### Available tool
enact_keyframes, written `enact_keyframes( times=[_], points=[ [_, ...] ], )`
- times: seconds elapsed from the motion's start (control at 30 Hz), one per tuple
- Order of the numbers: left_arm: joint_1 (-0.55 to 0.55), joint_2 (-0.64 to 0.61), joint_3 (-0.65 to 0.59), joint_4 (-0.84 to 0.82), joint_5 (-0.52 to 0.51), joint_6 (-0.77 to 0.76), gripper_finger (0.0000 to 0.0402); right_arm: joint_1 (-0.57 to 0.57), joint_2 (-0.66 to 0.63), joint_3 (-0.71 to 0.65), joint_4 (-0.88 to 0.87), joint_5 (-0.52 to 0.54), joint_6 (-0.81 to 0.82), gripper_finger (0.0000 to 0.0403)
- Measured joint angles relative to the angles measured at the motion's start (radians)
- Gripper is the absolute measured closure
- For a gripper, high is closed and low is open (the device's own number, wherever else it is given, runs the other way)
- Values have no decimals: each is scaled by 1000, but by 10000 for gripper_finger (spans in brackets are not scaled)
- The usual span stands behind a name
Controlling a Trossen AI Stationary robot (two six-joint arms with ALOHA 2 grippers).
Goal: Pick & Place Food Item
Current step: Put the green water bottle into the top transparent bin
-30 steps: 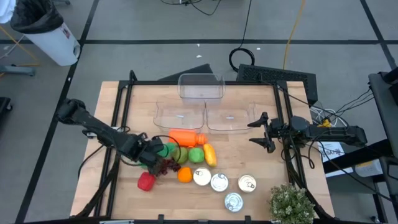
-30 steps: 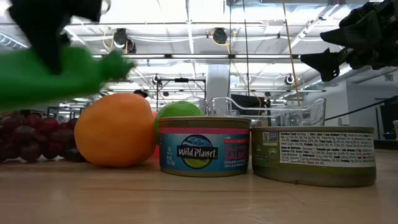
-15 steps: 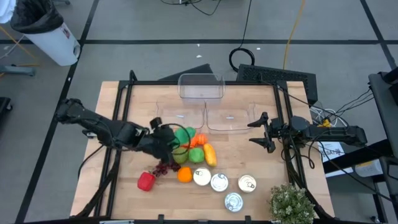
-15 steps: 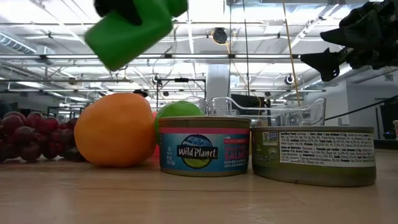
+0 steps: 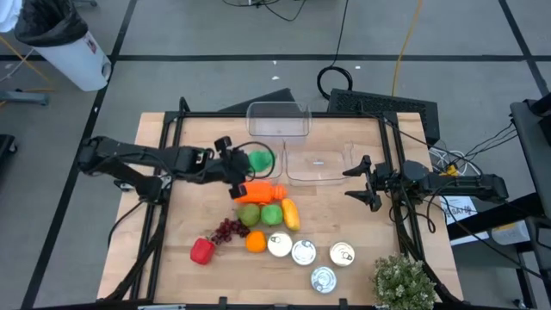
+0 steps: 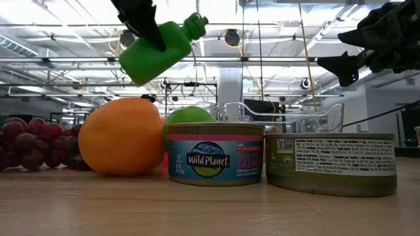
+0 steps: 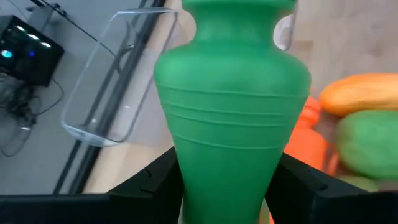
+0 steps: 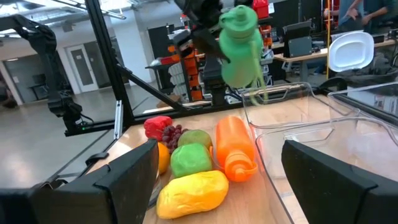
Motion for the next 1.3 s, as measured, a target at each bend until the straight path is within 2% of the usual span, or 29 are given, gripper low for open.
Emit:
enact_keyframes(
  times=[0.33, 0.6, 0.83, 0.93, 1.1, 1.3],
  points=[
    [108, 10, 0, 37, -2, 222, 211, 0, 0, 0, 0, 0, -9, 83],
    [211, 26, 0, 227, -63, 495, 211, 0, 0, 0, 0, 3, -10, 83],
    [398, 122, 12, 444, 15, 721, 211, 0, 2, 0, -1, 6, -10, 83],
    [470, 225, 99, 415, 44, 776, 222, 0, 8, 0, 7, 8, -10, 83],
    [555, 422, 340, 271, 145, 748, 238, -1, 19, 0, 4, 34, -27, 83],
    [604, 593, 530, 70, 292, 749, 224, -1, 28, 0, 6, 32, -32, 83]
  ],
)
